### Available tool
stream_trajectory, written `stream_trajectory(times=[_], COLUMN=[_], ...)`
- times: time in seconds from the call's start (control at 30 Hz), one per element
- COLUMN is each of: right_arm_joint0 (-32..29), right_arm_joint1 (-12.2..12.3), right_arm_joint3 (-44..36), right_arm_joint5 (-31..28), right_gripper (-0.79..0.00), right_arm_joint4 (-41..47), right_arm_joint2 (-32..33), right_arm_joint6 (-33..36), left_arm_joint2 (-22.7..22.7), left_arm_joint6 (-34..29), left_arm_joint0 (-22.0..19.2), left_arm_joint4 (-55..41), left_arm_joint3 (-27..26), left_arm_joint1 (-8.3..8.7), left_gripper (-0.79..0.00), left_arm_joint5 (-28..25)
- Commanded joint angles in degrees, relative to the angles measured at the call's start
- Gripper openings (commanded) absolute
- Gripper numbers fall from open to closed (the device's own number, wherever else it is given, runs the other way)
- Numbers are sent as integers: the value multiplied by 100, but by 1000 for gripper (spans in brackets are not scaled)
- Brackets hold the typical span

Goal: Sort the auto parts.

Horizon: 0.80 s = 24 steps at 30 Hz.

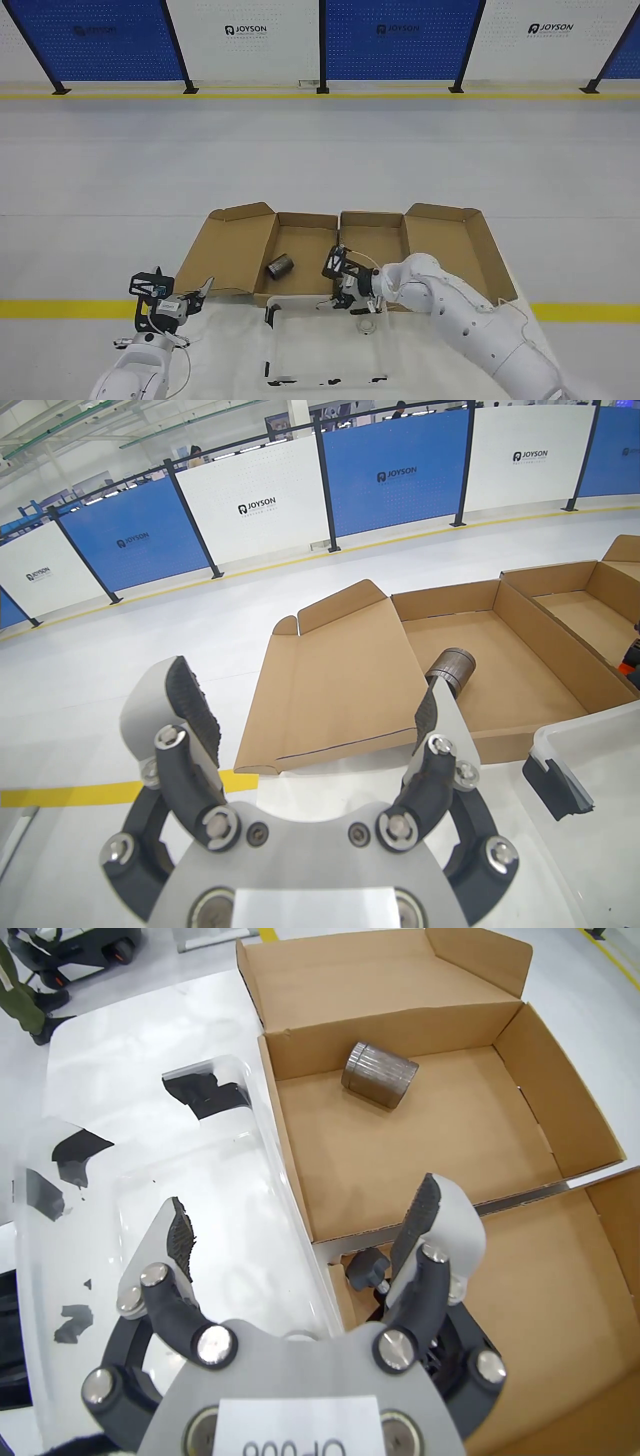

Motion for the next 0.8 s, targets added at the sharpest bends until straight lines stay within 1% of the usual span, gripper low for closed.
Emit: stream_trajectory(times=[0.0,0.17,0.37,0.53,0.6,0.7,0.77], right_arm_joint0=[-55,-239,-495,-546,-561,-599,-649], right_arm_joint1=[-6,19,81,37,12,-16,-12], right_arm_joint3=[-128,-530,-1005,-1311,-1352,-1402,-1480], right_arm_joint5=[143,379,390,451,499,583,539], right_gripper=[0,0,0,-37,-31,0,0], right_arm_joint4=[-174,-590,-962,-1053,-1121,-1207,-1188], right_arm_joint2=[1,55,129,98,70,59,99], right_arm_joint6=[-50,-123,-42,104,137,150,121], left_arm_joint2=[0,0,0,0,0,0,0], left_arm_joint6=[0,0,0,0,0,0,0], left_arm_joint0=[0,0,0,0,0,0,0], left_arm_joint4=[0,0,0,0,0,0,0], left_arm_joint3=[0,0,0,0,0,0,0], left_arm_joint1=[0,0,0,0,0,0,0], left_gripper=[0,0,0,0,0,0,0], left_arm_joint5=[0,0,0,0,0,0,0])
